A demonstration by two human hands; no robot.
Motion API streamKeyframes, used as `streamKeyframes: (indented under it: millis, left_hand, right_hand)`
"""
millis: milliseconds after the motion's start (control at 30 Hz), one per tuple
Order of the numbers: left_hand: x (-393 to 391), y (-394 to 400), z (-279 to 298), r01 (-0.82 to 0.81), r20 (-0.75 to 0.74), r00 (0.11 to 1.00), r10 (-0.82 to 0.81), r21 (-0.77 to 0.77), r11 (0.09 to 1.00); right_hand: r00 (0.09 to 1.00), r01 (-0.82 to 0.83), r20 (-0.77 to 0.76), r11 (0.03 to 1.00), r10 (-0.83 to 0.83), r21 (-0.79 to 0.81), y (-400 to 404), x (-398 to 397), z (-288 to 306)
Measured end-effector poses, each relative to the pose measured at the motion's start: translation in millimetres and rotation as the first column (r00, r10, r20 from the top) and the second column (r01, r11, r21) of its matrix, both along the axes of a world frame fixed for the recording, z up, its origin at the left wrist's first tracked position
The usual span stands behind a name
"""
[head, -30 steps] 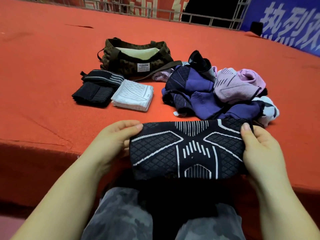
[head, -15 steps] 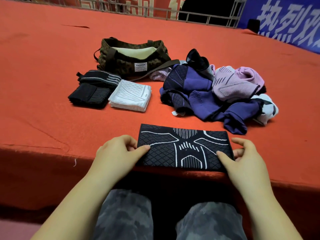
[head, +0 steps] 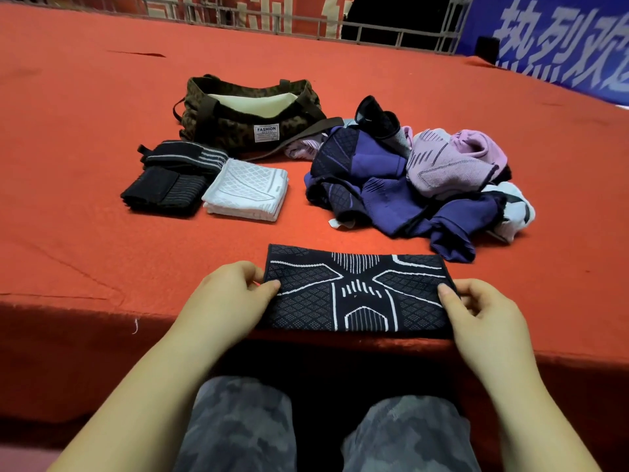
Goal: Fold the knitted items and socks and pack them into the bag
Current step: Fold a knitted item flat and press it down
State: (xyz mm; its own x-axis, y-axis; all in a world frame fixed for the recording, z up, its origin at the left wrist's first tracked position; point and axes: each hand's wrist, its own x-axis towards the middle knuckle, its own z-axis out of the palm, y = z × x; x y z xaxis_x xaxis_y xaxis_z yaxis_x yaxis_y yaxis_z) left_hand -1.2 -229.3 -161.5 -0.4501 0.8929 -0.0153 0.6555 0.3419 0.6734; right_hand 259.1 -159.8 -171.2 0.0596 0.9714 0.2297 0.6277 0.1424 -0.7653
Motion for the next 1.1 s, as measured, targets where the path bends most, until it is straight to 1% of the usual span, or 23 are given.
streamKeyframes:
  millis: [67, 133, 200, 233, 267, 300, 333, 367, 433, 467, 567, 633, 700, 767, 833, 933, 1000, 1100]
  left_hand:
    - [-3.5, 3.9, -2.2, 0.024, 0.068, 0.997, -0.025, 0.021, 0.999]
    - [-4.4, 6.4, -0.7, 0.034, 0.138, 0.990, -0.044, 0.073, 0.997]
    - [-1.2, 8.6, 3.0, 0.003, 0.306, 0.950, -0.057, 0.172, 0.985]
    - [0.2, 9.7, 6.0, -0.021, 0.395, 0.916, -0.064, 0.207, 0.978]
    - [0.9, 10.1, 8.4, -0.046, 0.455, 0.888, -0.062, 0.222, 0.974]
    - [1.1, 10.4, 9.8, -0.060, 0.488, 0.871, -0.058, 0.223, 0.973]
    - [-0.5, 11.7, 8.9, -0.061, 0.480, 0.876, -0.049, 0.210, 0.976]
    - [-3.2, 13.3, 7.6, -0.045, 0.420, 0.907, -0.035, 0.180, 0.983]
    - [-6.7, 15.2, 5.7, 0.017, 0.202, 0.979, -0.028, 0.056, 0.998]
    - [-6.9, 15.3, 5.9, 0.032, 0.132, 0.991, -0.033, 0.010, 0.999]
    - [-6.6, 14.3, 7.4, 0.047, 0.106, 0.993, -0.045, -0.020, 0.999]
    - [-8.8, 12.9, 5.0, 0.031, 0.115, 0.993, -0.028, -0.024, 0.999]
    - [-10.7, 9.9, 2.1, 0.004, 0.135, 0.991, 0.000, -0.029, 1.000]
    - [-11.0, 3.9, 1.3, -0.002, 0.134, 0.991, 0.008, -0.048, 0.999]
    - [-10.1, -2.8, 0.8, 0.012, 0.126, 0.992, -0.003, -0.073, 0.997]
    - [-8.0, -11.9, 2.3, 0.032, 0.133, 0.991, -0.020, -0.092, 0.995]
    - [-6.6, -15.2, 3.3, 0.042, 0.128, 0.991, -0.029, -0.097, 0.994]
    - [-5.2, -16.9, 5.2, 0.036, 0.117, 0.993, -0.025, -0.093, 0.995]
  right_hand:
    - [0.998, -0.015, -0.062, 1.000, 0.017, 0.025, 0.7, 1.8, 1.1]
    - [0.984, -0.037, -0.175, 0.999, 0.041, 0.024, 1.1, 0.2, 3.7]
    - [0.940, -0.052, -0.336, 0.999, 0.053, 0.012, 1.6, -3.1, 8.3]
    - [0.923, -0.035, -0.383, 0.999, 0.040, 0.021, 2.8, -3.7, 10.7]
    - [0.921, -0.011, -0.390, 0.999, 0.026, 0.041, 4.6, -4.0, 12.2]
    - [0.933, 0.007, -0.359, 0.998, 0.015, 0.061, 7.0, -3.8, 13.2]
    - [0.953, 0.015, -0.302, 0.998, 0.005, 0.065, 10.2, -3.2, 13.5]
    - [0.973, 0.008, -0.229, 0.999, 0.003, 0.046, 12.9, -2.9, 14.0]
    - [0.997, -0.035, -0.071, 0.998, 0.031, -0.056, 16.2, -3.3, 13.5]
    - [0.999, -0.049, -0.001, 0.993, 0.049, -0.109, 16.5, -3.1, 13.0]
    - [0.992, -0.015, 0.118, 0.987, 0.035, -0.161, 13.3, 1.2, 12.7]
    - [0.986, 0.016, 0.163, 0.983, 0.014, -0.183, 9.1, 5.7, 13.7]
    - [0.984, 0.025, 0.177, 0.978, 0.012, -0.206, 4.6, 11.9, 13.5]
    - [0.994, -0.008, 0.107, 0.970, 0.035, -0.242, 1.4, 18.0, 13.8]
    - [0.994, -0.102, -0.059, 0.950, 0.088, -0.297, -1.1, 22.7, 15.7]
    - [0.950, -0.200, -0.292, 0.937, 0.113, -0.287, -3.8, 26.6, 19.1]
    - [0.917, -0.233, -0.383, 0.929, 0.112, -0.286, -5.2, 27.1, 20.8]
    - [0.879, -0.278, -0.464, 0.907, 0.107, -0.317, -5.5, 27.9, 20.9]
